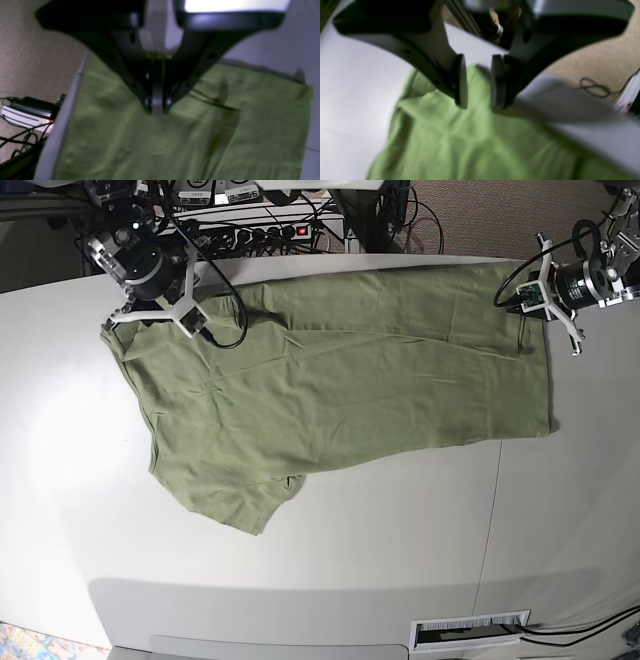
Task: Fold the T-shirt properly
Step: 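Grasp the sleeve nearest the right gripper and drag it inward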
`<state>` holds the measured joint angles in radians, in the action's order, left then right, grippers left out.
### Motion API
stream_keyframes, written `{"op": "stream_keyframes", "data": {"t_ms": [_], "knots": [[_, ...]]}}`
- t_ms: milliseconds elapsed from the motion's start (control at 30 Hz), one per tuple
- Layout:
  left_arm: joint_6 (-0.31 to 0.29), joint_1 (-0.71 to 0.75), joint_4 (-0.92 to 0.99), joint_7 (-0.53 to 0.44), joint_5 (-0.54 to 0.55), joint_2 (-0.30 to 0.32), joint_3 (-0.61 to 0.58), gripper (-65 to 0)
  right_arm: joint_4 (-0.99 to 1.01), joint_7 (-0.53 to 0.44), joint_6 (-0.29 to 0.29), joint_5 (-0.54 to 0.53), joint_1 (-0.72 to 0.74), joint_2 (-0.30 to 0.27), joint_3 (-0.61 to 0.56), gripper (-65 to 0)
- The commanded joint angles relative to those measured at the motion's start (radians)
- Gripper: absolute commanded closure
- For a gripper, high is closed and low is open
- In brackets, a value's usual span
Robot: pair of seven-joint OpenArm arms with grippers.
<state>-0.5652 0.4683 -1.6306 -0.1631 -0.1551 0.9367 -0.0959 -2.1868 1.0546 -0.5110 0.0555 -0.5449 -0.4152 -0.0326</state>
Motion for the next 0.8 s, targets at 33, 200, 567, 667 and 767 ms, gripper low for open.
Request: {"op": "stream_keyframes", "data": {"t_ms": [33, 200, 567, 667, 767], "knots": [[-0.003, 0.008, 0.006, 0.076, -0.055, 0.018, 0.000, 0.0, -0.043, -0.011, 0.000, 0.005, -0.010, -0.011, 0.006, -17.5], [-0.003, 0.008, 0.006, 0.076, -0.055, 0.018, 0.000, 0.0, -0.032, -0.029, -0.005, 0.043, -0.009, -0.023, 0.006, -19.2], [-0.003, 0.008, 0.006, 0.076, -0.055, 0.016, 0.000, 0.0, 0.069, -0.086, -0.004, 0.047, -0.006, -0.084, 0.006, -23.9], [-0.003, 0.008, 0.006, 0.076, -0.055, 0.016, 0.000, 0.0, 0.087, -0.129, -0.003, 0.077, -0.006, -0.084, 0.006, -23.9], [-0.003, 0.008, 0.006, 0.076, -0.055, 0.016, 0.000, 0.0, 0.094, -0.163, -0.001, 0.111, 0.002, -0.083, 0.006, -21.5]]}}
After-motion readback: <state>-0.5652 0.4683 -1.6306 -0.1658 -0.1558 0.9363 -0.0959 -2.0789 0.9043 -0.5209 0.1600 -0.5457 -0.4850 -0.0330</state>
